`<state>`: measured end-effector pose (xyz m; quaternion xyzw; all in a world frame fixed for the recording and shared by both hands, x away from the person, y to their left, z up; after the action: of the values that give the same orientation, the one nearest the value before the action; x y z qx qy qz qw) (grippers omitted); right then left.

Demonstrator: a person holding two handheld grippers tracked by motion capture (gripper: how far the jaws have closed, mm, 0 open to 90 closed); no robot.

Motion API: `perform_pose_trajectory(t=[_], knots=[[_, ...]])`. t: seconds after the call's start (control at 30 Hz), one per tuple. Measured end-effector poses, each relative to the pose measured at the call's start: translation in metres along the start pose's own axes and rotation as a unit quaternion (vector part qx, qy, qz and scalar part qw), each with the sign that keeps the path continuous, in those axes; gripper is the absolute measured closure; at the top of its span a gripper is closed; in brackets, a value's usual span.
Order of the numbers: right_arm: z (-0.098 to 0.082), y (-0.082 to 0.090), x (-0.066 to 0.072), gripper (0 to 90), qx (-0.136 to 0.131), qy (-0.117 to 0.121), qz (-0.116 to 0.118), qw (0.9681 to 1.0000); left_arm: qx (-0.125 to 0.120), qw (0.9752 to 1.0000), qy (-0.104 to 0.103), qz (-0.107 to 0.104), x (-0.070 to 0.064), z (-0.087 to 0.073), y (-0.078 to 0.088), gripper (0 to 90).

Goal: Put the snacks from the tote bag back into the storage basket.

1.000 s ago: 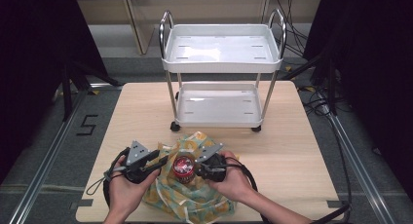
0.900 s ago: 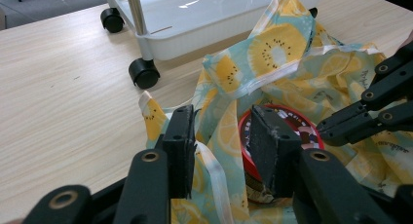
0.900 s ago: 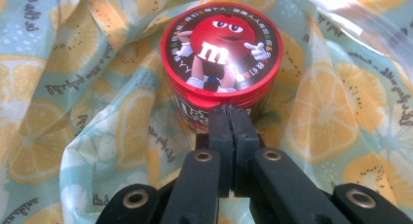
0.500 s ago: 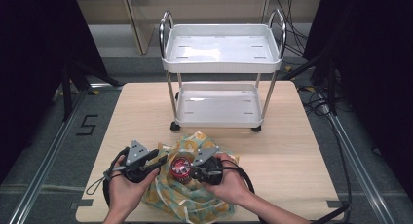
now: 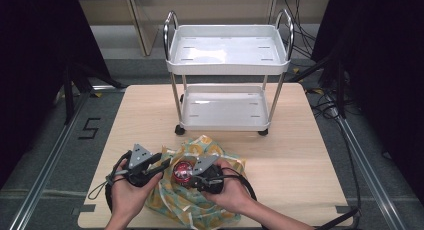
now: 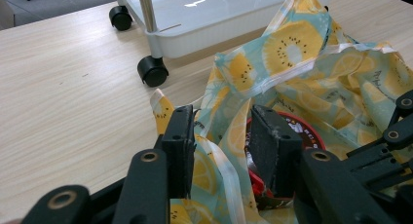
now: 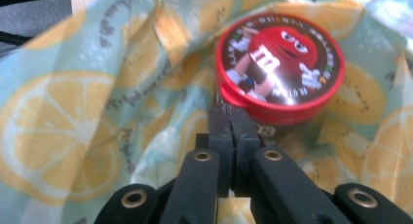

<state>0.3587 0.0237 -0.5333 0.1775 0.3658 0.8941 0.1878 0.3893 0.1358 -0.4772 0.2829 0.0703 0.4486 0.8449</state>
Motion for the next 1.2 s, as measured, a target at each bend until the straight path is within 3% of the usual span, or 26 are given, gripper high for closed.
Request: perform_pose_trajectory(t=[0.13,0.17,0.2,0.23,0.27,0.33,0.4,0.5,0.57,0.6,0.63,0.73,0.83,0.9,1.0,1.07,1.2], knots=[[0.001,-0.001,0.003,89.8,-0.003,0.005,0.002,1.0000,-0.004,1.0000,0.001,-0.001,0.000,0.001,0.000,61.2],[0.002,0.000,0.000,88.1,-0.003,0.024,-0.002,0.9997,-0.003,1.0000,0.001,0.001,0.000,0.001,0.001,61.2],[0.002,0.002,0.000,85.3,-0.004,0.018,-0.003,0.9998,-0.003,1.0000,0.002,0.002,0.001,0.001,0.001,61.2],[0.001,0.004,0.002,81.3,-0.005,-0.010,0.002,0.9999,-0.003,1.0000,0.001,0.003,0.001,0.001,0.001,61.2],[0.001,0.008,-0.002,76.5,0.001,0.001,-0.005,1.0000,-0.003,1.0000,0.001,0.003,0.001,0.001,0.002,61.2],[0.006,0.013,-0.010,66.7,-0.012,0.003,-0.014,0.9998,-0.004,1.0000,-0.007,0.003,0.002,0.001,0.002,61.2],[0.008,0.014,-0.016,58.0,-0.016,-0.003,-0.019,0.9997,-0.003,1.0000,-0.001,0.003,0.002,0.001,0.002,61.2],[0.008,0.010,-0.019,44.3,-0.011,-0.011,-0.006,0.9999,-0.005,1.0000,0.002,0.005,0.001,0.002,0.001,61.1],[0.009,0.005,-0.019,39.7,-0.015,-0.011,0.003,0.9998,-0.006,1.0000,0.002,0.003,0.002,0.001,0.001,61.1],[0.012,0.003,-0.021,35.5,-0.021,0.001,0.002,0.9998,-0.006,1.0000,-0.003,0.005,0.003,0.001,0.002,61.0],[0.011,0.001,-0.020,31.5,-0.021,-0.012,0.001,0.9997,-0.006,1.0000,0.000,0.005,0.003,0.001,0.002,60.9],[0.009,-0.005,-0.021,21.9,-0.010,-0.015,0.004,0.9998,-0.008,0.9999,0.004,0.006,0.004,0.001,0.002,60.7],[0.010,-0.010,-0.022,18.5,-0.012,0.006,0.006,0.9999,-0.006,1.0000,-0.003,0.006,0.005,0.001,0.002,60.5],[0.010,-0.012,-0.020,16.4,-0.008,-0.003,0.010,0.9999,-0.007,0.9999,-0.005,0.007,0.005,0.001,0.002,60.5],[0.012,-0.015,-0.019,16.3,-0.010,0.002,0.006,0.9999,-0.011,0.9999,0.006,0.007,0.004,0.001,0.001,60.4],[0.014,-0.018,-0.020,16.2,-0.010,0.014,0.004,0.9998,-0.007,0.9999,0.003,0.008,0.005,0.001,0.001,60.4],[0.015,-0.023,-0.020,16.2,-0.008,0.012,-0.001,0.9999,-0.005,0.9999,-0.001,0.010,0.006,0.000,0.002,60.2]])
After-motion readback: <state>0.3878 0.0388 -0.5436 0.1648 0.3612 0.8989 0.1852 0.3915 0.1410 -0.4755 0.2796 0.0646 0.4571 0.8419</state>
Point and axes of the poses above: each handheld gripper's, and its own axes: y roughly backward along the jaws, z roughly out of its top, x roughly to its left, the point moved 10 cm from there along -y, roughly forward along the jaws, and after that the axes turned 11 degrees about -y, right-handed, at the moved point
